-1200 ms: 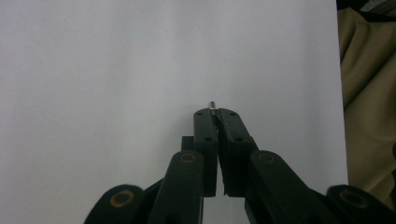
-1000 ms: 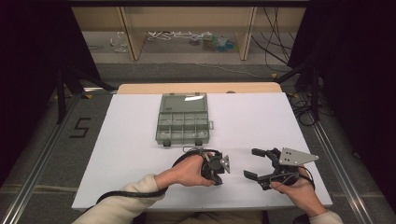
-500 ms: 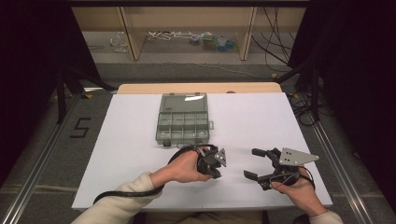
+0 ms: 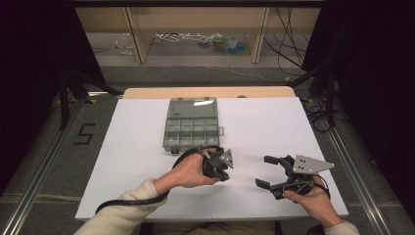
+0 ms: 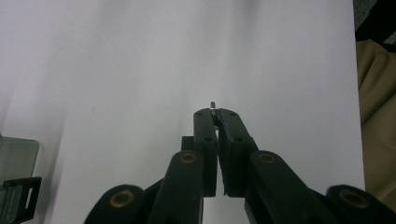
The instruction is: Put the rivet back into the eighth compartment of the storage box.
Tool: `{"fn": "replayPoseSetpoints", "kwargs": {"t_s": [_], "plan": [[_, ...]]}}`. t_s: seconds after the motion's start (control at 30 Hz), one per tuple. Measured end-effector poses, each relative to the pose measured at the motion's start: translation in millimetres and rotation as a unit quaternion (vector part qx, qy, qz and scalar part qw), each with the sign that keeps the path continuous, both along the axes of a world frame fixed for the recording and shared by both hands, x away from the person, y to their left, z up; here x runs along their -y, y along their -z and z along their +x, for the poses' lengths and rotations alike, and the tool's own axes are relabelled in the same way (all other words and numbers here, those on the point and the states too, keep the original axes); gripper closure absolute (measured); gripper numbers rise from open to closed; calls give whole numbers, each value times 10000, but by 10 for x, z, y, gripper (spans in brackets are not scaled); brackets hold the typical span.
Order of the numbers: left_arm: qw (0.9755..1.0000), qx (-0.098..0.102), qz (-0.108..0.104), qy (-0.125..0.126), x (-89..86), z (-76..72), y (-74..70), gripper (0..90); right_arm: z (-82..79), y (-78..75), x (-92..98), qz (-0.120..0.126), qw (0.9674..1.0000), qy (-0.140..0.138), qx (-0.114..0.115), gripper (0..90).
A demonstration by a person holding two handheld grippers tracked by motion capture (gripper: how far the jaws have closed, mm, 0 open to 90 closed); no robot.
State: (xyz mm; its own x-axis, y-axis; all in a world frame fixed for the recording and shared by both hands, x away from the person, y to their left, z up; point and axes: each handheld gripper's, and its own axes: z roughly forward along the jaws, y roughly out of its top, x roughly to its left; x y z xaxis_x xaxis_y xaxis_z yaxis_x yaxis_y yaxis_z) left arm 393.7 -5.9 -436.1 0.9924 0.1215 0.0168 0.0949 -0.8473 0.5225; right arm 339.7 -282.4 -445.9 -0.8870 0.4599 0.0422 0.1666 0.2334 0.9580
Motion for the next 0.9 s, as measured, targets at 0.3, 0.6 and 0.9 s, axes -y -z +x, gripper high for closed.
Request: {"fn": "replayPoseSetpoints", "kwargs": {"t_s": [0.3,0.6,0.9], "plan": [[9999,34,-53,-79,-26,16,-30,863,15,19,-26,208,9997,-69,90,158],[9999,93,-47,-84,-52,48,-69,863,10,14,-20,142,9999,-48,75,158],[9996,144,-136,-197,-77,76,-102,863,11,14,-20,155,9998,-69,72,158]]}}
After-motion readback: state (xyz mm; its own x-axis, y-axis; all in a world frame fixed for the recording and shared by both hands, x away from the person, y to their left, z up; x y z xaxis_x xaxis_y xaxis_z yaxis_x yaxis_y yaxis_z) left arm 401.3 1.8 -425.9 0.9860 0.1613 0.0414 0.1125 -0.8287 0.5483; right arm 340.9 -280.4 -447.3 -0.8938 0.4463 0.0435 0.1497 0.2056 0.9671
